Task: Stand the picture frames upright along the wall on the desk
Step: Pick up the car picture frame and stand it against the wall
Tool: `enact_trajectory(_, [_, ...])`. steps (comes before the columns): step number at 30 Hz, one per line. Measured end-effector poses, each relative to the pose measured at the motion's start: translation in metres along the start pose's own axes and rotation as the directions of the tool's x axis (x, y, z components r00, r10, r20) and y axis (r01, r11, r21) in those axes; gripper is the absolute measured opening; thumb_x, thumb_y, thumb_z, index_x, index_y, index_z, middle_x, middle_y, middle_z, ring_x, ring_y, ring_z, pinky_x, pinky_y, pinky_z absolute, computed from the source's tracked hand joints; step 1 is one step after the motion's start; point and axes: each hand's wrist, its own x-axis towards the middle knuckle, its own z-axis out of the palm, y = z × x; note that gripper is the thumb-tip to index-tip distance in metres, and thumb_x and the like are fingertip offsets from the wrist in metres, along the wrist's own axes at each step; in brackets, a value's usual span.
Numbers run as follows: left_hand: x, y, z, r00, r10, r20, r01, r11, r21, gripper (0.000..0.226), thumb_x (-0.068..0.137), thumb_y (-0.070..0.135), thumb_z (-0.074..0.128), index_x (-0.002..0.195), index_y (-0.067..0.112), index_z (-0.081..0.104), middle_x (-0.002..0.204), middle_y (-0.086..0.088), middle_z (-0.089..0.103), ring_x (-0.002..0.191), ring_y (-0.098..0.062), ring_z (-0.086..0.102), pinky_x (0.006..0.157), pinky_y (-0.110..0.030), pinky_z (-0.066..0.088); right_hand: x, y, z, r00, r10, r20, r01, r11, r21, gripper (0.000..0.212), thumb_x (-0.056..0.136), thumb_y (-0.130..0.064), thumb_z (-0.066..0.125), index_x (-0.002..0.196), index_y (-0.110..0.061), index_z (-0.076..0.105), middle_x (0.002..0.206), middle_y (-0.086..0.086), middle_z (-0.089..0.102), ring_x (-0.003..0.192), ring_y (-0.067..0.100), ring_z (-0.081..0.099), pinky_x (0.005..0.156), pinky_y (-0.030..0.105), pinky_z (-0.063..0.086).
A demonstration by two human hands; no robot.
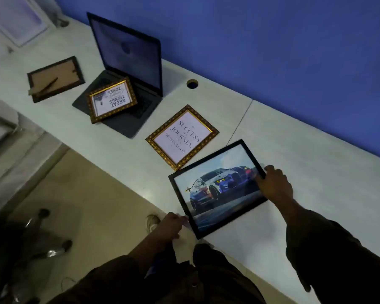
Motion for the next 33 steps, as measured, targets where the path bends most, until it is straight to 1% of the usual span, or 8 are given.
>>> enact_trajectory(3, [0.005,-0.001,0.013,0.986,-0.138,-0.089,0.109,0.956,-0.272,0.058,0.092,0.041,0.066,0.129,-0.001,0.049,0.097,-0.009,0.057,0.084,-0.023,0.059,0.066,-0.033,0.05,0.003,-0.001,0.001,0.998,-0.008,0.056,0.007,1.0,0.025,0.062,0.094,-0.057,0.053,0.134,-0.01,0.048,0.129,0.023,0.055,0.118,0.042,0.057,0.097,0.053,0.051])
enact_trajectory(10, [0.003,0.023,0.019,0.959,-0.246,-0.14,0.122,0.807,-0.578,0.076,0.088,0.049,0.066,0.135,0.01,0.02,0.117,-0.013,0.053,0.091,-0.025,0.058,0.076,-0.041,0.054,0.008,-0.022,-0.002,0.992,0.056,0.113,-0.079,0.973,0.217,0.07,0.09,-0.062,0.055,0.142,-0.015,0.05,0.137,0.02,0.056,0.126,0.041,0.054,0.104,0.048,0.047])
enact_trajectory(13, [0.0,0.028,0.018,0.956,-0.251,-0.152,0.111,0.788,-0.606,0.089,0.092,0.044,0.066,0.148,0.006,0.009,0.119,-0.012,0.046,0.098,-0.028,0.055,0.074,-0.039,0.055,0.01,-0.034,0.007,0.985,0.052,0.164,-0.092,0.964,0.248,0.079,0.084,-0.076,0.044,0.136,-0.017,0.057,0.134,0.017,0.062,0.122,0.04,0.059,0.103,0.047,0.048])
enact_trajectory(18, [-0.008,0.021,0.009,0.952,-0.289,-0.104,0.147,0.725,-0.672,0.075,0.091,0.044,0.066,0.143,0.01,0.024,0.123,-0.014,0.048,0.107,-0.033,0.055,0.091,-0.047,0.052,-0.003,-0.053,0.006,0.988,0.008,0.155,-0.059,0.943,0.328,0.07,0.094,-0.07,0.039,0.124,-0.013,0.067,0.124,0.018,0.069,0.114,0.04,0.062,0.094,0.044,0.048])
enact_trajectory(22, [-0.012,0.012,0.005,0.962,-0.239,-0.133,0.081,0.714,-0.696,0.065,0.086,0.041,0.069,0.131,0.006,0.038,0.117,-0.015,0.057,0.094,-0.028,0.059,0.073,-0.037,0.054,-0.014,-0.057,0.005,0.999,0.019,0.041,-0.033,0.928,0.371,0.069,0.097,-0.068,0.031,0.112,-0.012,0.069,0.116,0.018,0.071,0.107,0.04,0.064,0.088,0.045,0.049])
enact_trajectory(25, [-0.017,0.006,-0.005,0.963,-0.18,-0.198,-0.007,0.722,-0.692,0.044,0.089,0.036,0.066,0.114,0.0,0.056,0.1,-0.014,0.063,0.083,-0.027,0.06,0.073,-0.037,0.05,-0.023,-0.066,0.003,1.0,0.003,-0.03,0.01,0.908,0.419,0.069,0.099,-0.066,0.03,0.109,-0.011,0.069,0.115,0.018,0.071,0.106,0.04,0.064,0.088,0.044,0.048])
enact_trajectory(29, [-0.034,0.009,-0.035,0.947,-0.106,-0.304,-0.138,0.72,-0.68,0.022,0.098,0.027,0.06,0.088,0.007,0.059,0.084,-0.01,0.06,0.067,-0.02,0.057,0.055,-0.026,0.046,-0.035,-0.099,-0.002,0.996,-0.028,-0.079,0.062,0.875,0.48,0.069,0.101,-0.063,0.029,0.114,-0.008,0.068,0.118,0.019,0.07,0.11,0.04,0.063,0.092,0.045,0.047])
enact_trajectory(33, [-0.039,-0.008,-0.083,0.906,-0.103,-0.41,-0.237,0.679,-0.694,0.033,0.093,0.036,0.064,0.111,0.01,0.058,0.111,-0.013,0.066,0.085,-0.023,0.063,0.062,-0.031,0.05,-0.054,-0.151,-0.004,0.985,-0.132,-0.113,0.173,0.817,0.551,0.066,0.102,-0.062,0.029,0.112,-0.009,0.067,0.117,0.017,0.07,0.109,0.037,0.063,0.097,0.047,0.047])
